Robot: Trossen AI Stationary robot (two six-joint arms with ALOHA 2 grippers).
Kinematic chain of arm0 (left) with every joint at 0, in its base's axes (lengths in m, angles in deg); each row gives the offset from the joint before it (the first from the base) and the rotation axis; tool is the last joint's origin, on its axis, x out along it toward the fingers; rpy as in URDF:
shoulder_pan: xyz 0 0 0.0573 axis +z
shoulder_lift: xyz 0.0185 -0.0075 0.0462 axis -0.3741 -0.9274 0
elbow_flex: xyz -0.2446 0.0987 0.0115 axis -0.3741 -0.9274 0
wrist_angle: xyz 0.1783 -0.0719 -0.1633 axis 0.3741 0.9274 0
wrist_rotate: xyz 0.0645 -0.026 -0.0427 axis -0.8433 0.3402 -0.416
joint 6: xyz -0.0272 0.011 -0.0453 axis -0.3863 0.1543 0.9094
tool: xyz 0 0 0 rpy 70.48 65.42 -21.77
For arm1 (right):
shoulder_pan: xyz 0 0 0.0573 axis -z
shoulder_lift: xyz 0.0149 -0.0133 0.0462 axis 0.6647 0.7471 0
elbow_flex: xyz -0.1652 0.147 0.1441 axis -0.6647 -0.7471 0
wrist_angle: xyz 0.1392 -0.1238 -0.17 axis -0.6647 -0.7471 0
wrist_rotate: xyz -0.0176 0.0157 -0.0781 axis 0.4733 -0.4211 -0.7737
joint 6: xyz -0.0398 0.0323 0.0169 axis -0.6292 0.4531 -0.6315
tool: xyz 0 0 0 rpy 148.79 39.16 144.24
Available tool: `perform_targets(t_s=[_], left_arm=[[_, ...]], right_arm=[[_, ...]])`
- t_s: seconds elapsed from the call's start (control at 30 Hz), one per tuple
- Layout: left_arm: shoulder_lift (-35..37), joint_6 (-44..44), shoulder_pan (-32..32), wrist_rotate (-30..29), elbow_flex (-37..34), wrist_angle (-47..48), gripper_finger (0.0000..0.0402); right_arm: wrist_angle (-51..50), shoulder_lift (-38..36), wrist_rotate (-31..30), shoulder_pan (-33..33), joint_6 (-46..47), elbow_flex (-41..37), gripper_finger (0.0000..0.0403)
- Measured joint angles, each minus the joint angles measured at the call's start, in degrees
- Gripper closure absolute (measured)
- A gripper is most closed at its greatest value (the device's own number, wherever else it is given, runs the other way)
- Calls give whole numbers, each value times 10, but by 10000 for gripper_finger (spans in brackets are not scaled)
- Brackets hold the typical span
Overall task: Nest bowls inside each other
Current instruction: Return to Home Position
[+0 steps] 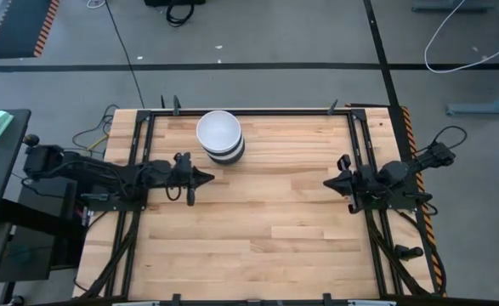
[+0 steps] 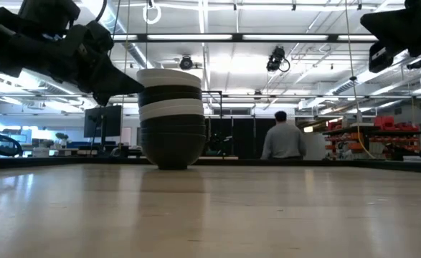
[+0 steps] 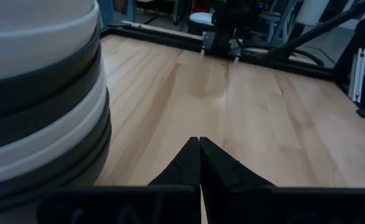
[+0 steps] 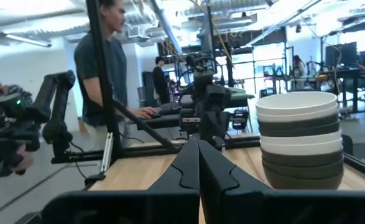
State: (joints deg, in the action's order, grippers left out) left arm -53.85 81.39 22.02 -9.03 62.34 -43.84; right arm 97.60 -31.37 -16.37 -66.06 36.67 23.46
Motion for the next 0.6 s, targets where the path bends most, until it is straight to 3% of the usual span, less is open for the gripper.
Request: perform_targets(t_s=[0.6], left_arm=[[-30,-2,2,-10,-16,-34,396]], right_arm=[[-62,0,3,0,31,0,403]])
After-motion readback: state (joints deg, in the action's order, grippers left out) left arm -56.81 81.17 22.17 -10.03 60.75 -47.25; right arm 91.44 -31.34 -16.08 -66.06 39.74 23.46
